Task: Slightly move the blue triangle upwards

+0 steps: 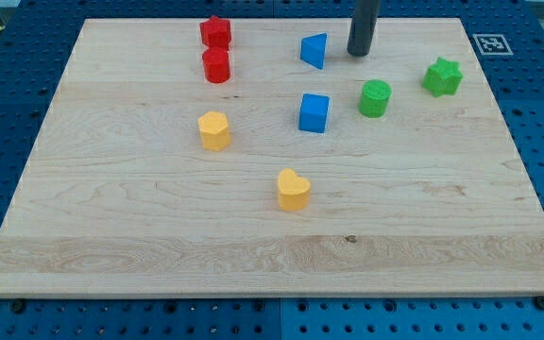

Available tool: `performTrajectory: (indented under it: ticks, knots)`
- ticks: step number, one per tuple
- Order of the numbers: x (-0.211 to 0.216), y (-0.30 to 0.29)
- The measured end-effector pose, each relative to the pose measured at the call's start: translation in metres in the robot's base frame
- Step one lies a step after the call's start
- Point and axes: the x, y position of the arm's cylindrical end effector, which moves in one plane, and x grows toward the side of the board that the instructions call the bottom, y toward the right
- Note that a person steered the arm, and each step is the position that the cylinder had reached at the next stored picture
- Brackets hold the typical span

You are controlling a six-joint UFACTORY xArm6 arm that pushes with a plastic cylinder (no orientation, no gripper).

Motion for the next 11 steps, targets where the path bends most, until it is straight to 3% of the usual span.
performTrajectory:
  ticks: [3, 7, 11]
  knots:
    - [0.023, -0.071]
    - [-0.005, -0.054]
    - [-0.003, -0.071]
